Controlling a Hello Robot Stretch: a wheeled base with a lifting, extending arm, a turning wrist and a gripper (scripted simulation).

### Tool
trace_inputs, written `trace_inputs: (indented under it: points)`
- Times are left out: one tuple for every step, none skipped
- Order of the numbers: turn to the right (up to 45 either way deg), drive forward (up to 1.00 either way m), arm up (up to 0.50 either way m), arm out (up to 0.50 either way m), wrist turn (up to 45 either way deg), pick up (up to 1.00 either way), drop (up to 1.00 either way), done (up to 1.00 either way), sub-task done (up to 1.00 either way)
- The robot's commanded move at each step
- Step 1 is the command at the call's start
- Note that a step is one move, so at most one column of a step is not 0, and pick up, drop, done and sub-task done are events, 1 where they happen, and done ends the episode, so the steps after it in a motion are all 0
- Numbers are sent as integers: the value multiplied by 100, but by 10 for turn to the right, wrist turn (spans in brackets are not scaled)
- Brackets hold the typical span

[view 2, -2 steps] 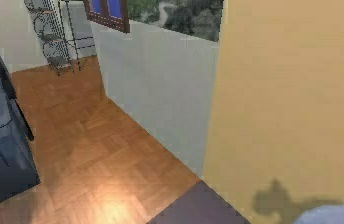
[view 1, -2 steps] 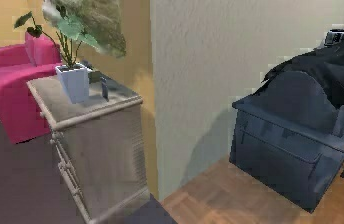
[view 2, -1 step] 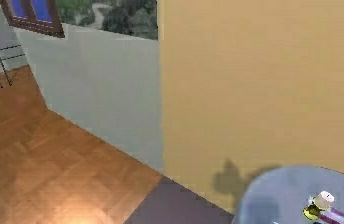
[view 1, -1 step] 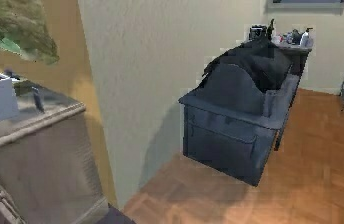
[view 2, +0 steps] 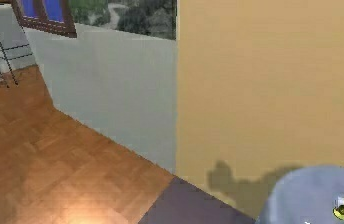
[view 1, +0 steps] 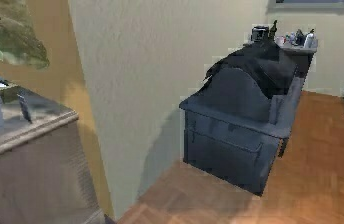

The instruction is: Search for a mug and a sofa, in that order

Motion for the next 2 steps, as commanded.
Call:
trace_inputs:
  points:
    - [-450,0,0,0,0,0,0,0,0]
    - [-360,0,0,0,0,0,0,0,0]
